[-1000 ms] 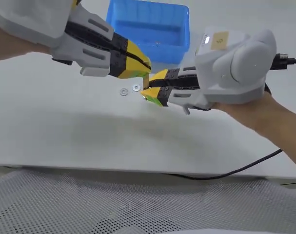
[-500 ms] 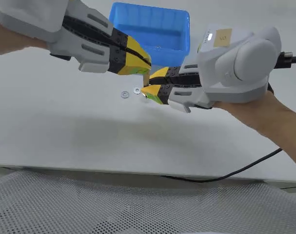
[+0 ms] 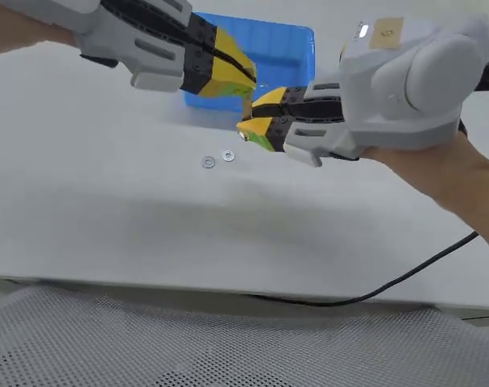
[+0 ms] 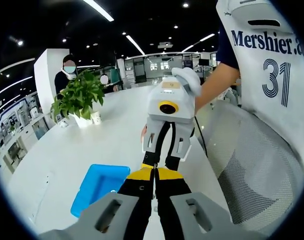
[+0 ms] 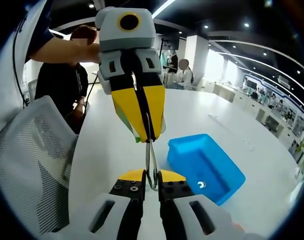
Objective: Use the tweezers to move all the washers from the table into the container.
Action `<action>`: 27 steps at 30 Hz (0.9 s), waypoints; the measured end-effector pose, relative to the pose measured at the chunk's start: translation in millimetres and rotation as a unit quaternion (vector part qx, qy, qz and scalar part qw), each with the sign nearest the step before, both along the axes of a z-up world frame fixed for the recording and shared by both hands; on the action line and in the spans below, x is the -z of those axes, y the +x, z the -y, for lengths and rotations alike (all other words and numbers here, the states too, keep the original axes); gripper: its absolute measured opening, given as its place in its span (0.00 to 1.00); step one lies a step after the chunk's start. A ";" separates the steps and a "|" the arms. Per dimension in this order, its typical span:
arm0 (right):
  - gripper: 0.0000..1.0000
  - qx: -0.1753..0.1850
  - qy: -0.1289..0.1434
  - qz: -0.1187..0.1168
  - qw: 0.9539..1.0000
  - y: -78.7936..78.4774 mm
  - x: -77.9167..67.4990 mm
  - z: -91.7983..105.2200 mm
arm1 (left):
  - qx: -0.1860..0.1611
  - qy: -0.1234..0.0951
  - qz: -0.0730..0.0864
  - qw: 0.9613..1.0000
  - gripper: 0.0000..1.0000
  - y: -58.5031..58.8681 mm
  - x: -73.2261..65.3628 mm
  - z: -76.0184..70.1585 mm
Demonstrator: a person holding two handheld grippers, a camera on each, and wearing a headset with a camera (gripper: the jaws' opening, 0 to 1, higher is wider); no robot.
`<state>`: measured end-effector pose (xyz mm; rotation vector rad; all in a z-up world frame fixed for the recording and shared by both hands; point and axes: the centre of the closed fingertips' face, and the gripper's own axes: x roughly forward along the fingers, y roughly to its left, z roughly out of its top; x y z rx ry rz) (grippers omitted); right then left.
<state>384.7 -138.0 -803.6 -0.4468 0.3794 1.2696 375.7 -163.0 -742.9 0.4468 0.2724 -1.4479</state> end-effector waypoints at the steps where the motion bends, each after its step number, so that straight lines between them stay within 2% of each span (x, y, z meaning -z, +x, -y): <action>1: 0.10 0.001 0.001 0.001 1.000 0.9 -1.3 -0.2 | 0.000 0.000 0.002 1.000 0.03 1.3 -1.8 -0.1; 19: 0.10 0.011 0.007 0.037 0.999 29.7 -28.1 -6.2 | 0.005 0.000 0.040 0.999 0.03 23.4 -27.5 -4.6; 27: 0.10 0.018 0.009 0.046 0.999 52.1 -29.9 -2.2 | 0.006 -0.004 0.051 0.999 0.03 37.4 -34.0 -3.1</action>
